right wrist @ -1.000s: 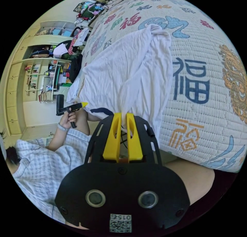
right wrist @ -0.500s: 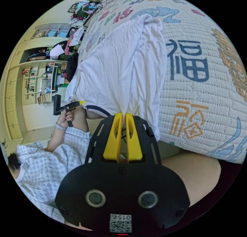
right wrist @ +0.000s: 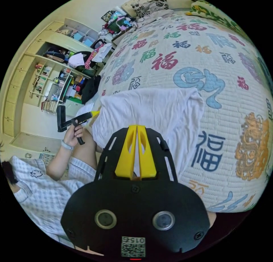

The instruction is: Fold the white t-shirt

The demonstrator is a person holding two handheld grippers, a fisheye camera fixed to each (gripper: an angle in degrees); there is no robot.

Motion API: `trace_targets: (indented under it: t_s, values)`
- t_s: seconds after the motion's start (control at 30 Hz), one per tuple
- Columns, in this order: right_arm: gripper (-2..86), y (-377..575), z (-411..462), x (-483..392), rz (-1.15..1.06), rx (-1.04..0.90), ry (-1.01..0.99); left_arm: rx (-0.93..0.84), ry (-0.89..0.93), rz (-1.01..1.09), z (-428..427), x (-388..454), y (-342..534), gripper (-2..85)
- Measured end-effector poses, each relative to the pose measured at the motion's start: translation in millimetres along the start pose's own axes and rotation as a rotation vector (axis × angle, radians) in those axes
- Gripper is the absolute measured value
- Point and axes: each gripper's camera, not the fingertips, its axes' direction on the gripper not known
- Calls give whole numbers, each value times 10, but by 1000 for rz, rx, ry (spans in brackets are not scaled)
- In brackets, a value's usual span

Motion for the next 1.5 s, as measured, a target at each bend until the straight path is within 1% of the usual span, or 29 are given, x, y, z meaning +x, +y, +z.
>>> trace_targets:
  t_s: [0.1,0.17,0.23,0.3,0.37,0.43,0.53,0.6,0.63,0.67,0.7,0.77,0.83,0.87,0.9,0.97,1.07,1.13,1.17,1.2,1.27,1.3,1.4,1.47,1.5]
  values:
    - [-3,-313,501,-164,-33,-80,7,-35,-37,-52,186,-79,-67,47]
    - [-5,-469,817,-190,-28,-145,114,-51,-49,-110,198,-193,-12,21]
    - [-6,-534,968,-132,-9,-179,175,-45,-37,-160,133,-322,111,3]
    - [-6,-572,1012,-29,52,-159,91,-26,52,-182,28,-496,297,-4]
    - [-6,-592,1020,30,116,-124,95,-23,68,-199,-82,-601,416,-3]
    - [-5,-616,1042,-13,116,-119,151,11,72,-265,-246,-686,562,1]
    - [-4,-685,1098,-147,124,-121,200,144,33,-365,-661,-661,934,34]
    - [-3,-771,1141,-338,80,-110,195,267,-37,-442,-962,-501,1353,90]
    - [-2,-857,1197,-505,31,-113,184,279,-75,-449,-1003,-445,1441,103]
    - [1,-965,1276,-697,-31,-124,166,273,-159,-452,-1039,-343,1577,122]
    - [2,-1026,1324,-800,-64,-132,155,260,-204,-442,-1043,-279,1664,135]
    - [14,-1302,1565,-1232,-188,-171,101,245,-187,-428,-1058,-267,1697,144]
    - [31,-1514,1782,-1563,-275,-192,56,215,-230,-435,-1073,-297,1691,153]
    - [47,-1650,1942,-1768,-322,-211,36,195,-225,-474,-1047,-365,1719,158]
    - [52,-1716,2026,-1867,-343,-225,29,154,-177,-530,-988,-465,1743,160]
    - [74,-1958,2387,-2240,-430,-286,36,91,-142,-551,-910,-539,1709,160]
    - [110,-2229,2877,-2601,-500,-380,131,65,-158,-533,-892,-502,1674,152]
    - [114,-2373,3174,-2754,-522,-432,191,65,-125,-543,-892,-517,1700,133]
    - [112,-2459,3368,-2822,-524,-468,223,67,-87,-559,-895,-554,1722,114]
    - [110,-2499,3463,-2848,-521,-489,230,69,-39,-570,-893,-597,1743,77]
    - [106,-2625,3826,-2924,-500,-579,212,70,50,-565,-876,-643,1758,29]
    - [106,-2650,3910,-2933,-491,-596,214,50,66,-565,-860,-652,1751,11]
    - [67,-2735,4277,-2942,-467,-675,310,79,92,-534,-920,-610,1748,-1]
    - [23,-2775,4441,-2951,-476,-697,419,112,117,-538,-971,-609,1772,-4]
    - [19,-2781,4457,-2965,-488,-702,421,135,127,-541,-1012,-616,1782,-5]
